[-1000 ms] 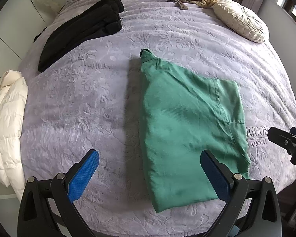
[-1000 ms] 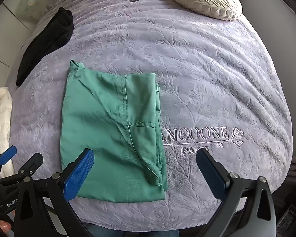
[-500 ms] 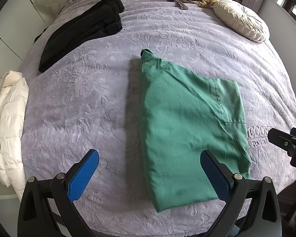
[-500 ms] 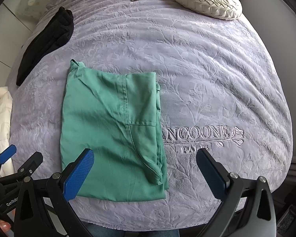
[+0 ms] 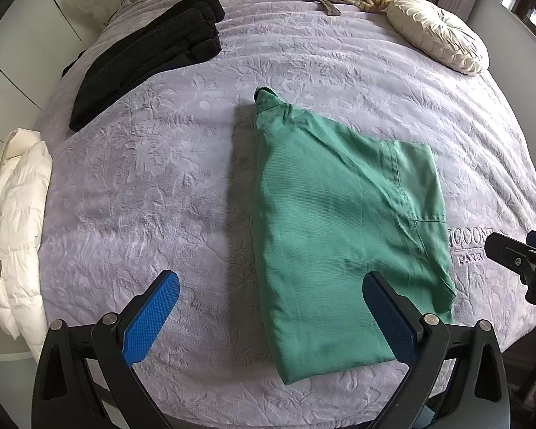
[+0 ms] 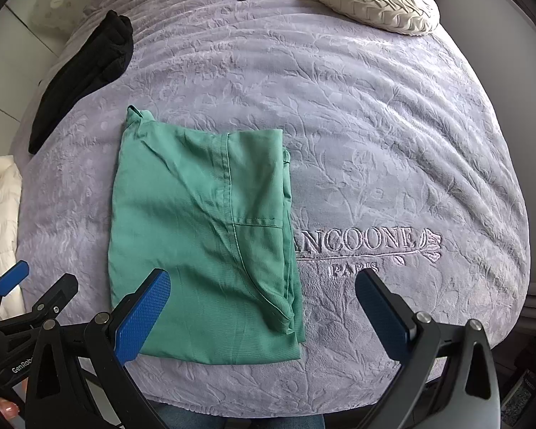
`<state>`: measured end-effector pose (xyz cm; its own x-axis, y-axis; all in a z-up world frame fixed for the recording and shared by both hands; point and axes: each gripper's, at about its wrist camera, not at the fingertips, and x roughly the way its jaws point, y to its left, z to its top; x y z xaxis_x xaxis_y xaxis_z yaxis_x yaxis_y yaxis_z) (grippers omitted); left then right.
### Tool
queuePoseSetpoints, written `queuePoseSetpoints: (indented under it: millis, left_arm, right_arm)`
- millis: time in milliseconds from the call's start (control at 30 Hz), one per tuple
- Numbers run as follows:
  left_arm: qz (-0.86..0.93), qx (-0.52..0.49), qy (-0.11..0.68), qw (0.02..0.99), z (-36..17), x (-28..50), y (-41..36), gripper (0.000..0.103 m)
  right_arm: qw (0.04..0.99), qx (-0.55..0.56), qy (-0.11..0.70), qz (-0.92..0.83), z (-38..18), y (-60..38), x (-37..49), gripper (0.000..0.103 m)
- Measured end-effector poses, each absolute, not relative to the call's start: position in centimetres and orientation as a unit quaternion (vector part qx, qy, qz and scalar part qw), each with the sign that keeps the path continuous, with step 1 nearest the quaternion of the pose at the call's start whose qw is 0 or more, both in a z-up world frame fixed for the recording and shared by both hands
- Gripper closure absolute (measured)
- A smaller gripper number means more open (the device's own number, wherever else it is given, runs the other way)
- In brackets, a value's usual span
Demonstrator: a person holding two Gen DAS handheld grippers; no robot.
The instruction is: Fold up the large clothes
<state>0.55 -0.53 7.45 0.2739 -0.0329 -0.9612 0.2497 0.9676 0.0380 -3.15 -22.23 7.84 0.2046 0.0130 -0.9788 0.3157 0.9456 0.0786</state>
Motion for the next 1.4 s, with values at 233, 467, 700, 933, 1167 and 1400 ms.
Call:
queuePoseSetpoints:
  millis: [233, 467, 700, 933, 1167, 1400]
  left_arm:
    - [-0.090, 0.093, 0.597, 0.792, 7.33, 0.61, -0.40, 0.000]
    - [-0.089, 0.093, 0.597, 0.792, 7.37, 0.55, -0.52, 0.000]
    - [-0.088, 0.093, 0.597, 0.792, 7.37, 0.47, -0.47, 0.000]
    - [-0.089, 0.097, 0.597, 0.791, 7.28, 0.58, -0.56, 0.000]
    - [-0.090, 0.099, 0.598, 0.791, 7.22, 0.41, -0.62, 0.000]
    - [-0.095, 0.107, 0.595, 0.791, 7.18, 0.48, -0.57, 0.000]
  right_arm:
    - [0.763, 0.132, 0.625, -0.098, 7.50, -22.01, -3.59, 0.000]
    - [0.762, 0.130, 0.627, -0.096, 7.50, -22.32, -3.31, 0.000]
    - [0.762, 0.129, 0.627, -0.096, 7.49, -22.27, -3.33, 0.000]
    - [0.761, 0.127, 0.629, -0.094, 7.35, -22.37, -3.44, 0.000]
    - [0.761, 0.125, 0.630, -0.092, 7.37, -22.34, -3.30, 0.000]
    - [0.761, 0.126, 0.630, -0.092, 7.38, -22.21, -3.41, 0.000]
